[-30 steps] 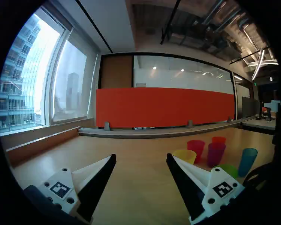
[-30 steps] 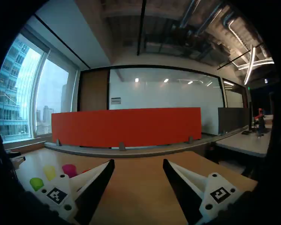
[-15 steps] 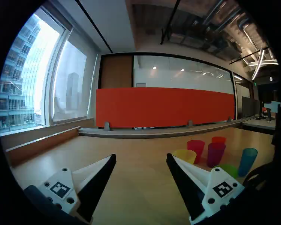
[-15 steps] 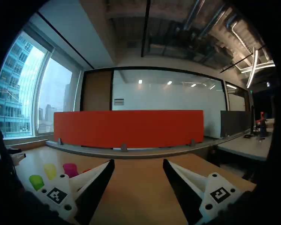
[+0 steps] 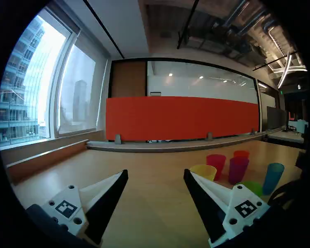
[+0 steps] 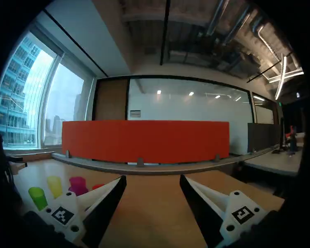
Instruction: Pour water
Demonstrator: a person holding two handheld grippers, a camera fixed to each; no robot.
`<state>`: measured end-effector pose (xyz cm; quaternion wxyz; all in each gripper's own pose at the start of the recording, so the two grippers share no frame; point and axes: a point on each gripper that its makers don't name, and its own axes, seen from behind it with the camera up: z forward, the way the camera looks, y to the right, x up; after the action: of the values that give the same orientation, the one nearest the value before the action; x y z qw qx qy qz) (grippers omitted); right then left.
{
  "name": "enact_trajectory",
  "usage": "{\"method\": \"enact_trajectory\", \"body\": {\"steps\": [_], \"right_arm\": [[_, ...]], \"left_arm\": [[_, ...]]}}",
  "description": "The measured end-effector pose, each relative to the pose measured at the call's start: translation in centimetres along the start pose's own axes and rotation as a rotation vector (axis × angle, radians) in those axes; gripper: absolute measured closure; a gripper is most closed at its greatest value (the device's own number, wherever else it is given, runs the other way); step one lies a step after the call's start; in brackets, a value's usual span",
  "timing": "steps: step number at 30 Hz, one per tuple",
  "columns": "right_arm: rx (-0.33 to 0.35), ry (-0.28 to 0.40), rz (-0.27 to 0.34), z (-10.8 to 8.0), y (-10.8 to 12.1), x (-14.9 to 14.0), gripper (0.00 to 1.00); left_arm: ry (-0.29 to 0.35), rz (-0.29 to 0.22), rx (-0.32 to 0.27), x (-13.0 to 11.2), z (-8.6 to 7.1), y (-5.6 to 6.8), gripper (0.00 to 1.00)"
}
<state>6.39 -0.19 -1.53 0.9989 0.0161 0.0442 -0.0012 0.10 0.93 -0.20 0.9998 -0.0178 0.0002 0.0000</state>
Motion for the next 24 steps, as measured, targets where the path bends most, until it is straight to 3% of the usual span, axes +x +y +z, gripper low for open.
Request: {"method": "enact_trajectory", "body": {"steps": [15, 24], "right_arm": [[-0.013, -0.031, -0.028, 0.6, -0.5, -4.1, 0.00], [-0.018, -0.046, -0.023, 0.6, -0.6, -5.1, 0.00]], "left_arm": [[0.000, 0.000, 0.000, 0.0, 0.0, 0.0, 0.00], [0.000, 0.000, 0.000, 0.0, 0.0, 0.1, 0.00]]}}
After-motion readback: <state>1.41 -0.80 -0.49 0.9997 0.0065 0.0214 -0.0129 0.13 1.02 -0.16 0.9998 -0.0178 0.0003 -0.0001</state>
